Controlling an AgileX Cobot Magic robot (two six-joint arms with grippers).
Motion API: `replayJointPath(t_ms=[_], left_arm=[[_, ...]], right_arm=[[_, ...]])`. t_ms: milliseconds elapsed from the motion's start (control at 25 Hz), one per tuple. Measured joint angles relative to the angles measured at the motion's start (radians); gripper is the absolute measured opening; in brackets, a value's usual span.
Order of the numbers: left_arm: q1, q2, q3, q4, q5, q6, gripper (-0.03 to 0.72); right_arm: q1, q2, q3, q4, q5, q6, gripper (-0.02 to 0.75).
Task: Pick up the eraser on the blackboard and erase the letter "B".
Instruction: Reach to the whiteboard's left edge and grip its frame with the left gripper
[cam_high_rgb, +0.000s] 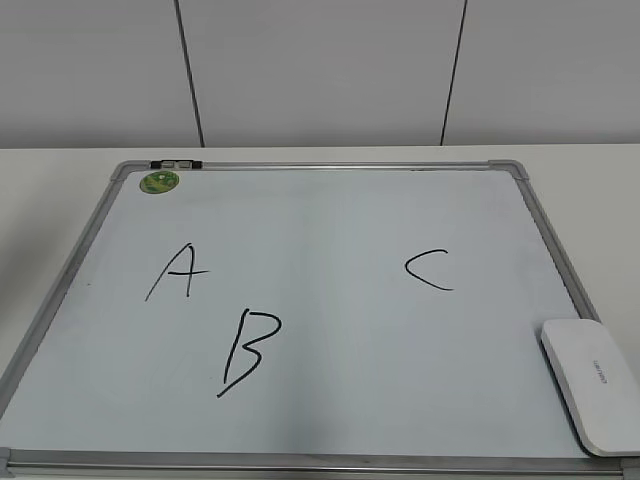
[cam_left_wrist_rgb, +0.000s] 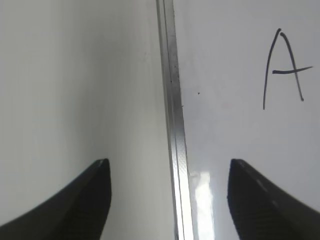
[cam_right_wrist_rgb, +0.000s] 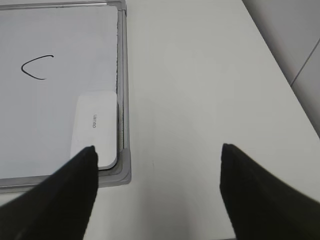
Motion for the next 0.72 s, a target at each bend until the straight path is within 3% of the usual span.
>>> replayJointPath(t_ms=[280,720], left_arm=[[0.000,0.285,-0.153,0.000,0.034,0.037,0.501],[0.000,0.581,-0.349,-0.002,0.113,0.047,0.329]], right_arm=[[0.000,0.000,0.000,0.000,0.000,0.000,0.586],[0.000,0.000,0.000,0.000,0.000,0.000,0.586]])
